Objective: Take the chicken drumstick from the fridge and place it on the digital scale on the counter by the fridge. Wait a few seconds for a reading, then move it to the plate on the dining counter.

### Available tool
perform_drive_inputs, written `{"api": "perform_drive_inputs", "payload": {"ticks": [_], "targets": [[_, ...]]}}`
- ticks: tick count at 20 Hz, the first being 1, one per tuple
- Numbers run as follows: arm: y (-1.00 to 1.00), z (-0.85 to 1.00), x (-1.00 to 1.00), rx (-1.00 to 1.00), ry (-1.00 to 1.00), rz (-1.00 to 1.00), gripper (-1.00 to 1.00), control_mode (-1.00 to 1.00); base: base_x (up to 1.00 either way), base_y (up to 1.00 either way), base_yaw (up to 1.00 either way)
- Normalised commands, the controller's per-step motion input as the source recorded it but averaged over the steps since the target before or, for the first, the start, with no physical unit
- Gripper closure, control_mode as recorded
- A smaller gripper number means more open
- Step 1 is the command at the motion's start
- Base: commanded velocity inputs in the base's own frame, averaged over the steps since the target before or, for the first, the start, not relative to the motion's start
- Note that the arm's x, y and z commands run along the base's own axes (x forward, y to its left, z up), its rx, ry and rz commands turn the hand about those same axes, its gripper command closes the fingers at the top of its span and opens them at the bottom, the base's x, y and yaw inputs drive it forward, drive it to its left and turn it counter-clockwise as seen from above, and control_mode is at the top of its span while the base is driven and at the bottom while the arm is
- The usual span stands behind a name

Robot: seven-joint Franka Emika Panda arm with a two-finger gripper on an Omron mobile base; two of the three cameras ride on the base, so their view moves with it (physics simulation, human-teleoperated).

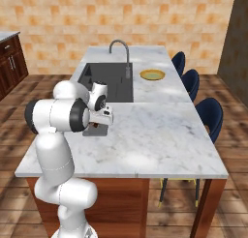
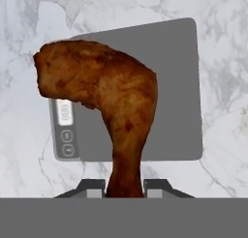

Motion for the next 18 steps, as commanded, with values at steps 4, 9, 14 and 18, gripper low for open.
{"api": "perform_drive_inputs", "payload": {"ticks": [4,9,14,18], "targets": [[0.0,0.0,0.0,0.0,0.01,0.0,-1.0,-1.0,0.0,0.0,0.0],[0.0,0.0,0.0,0.0,0.0,0.0,-1.0,-1.0,0.0,0.0,0.0],[-0.01,0.15,-0.31,0.0,0.0,0.0,-1.0,-1.0,0.0,0.0,0.0],[-0.12,0.48,-0.99,0.0,-0.08,0.0,-1.0,-1.0,0.0,0.0,0.0]]}}
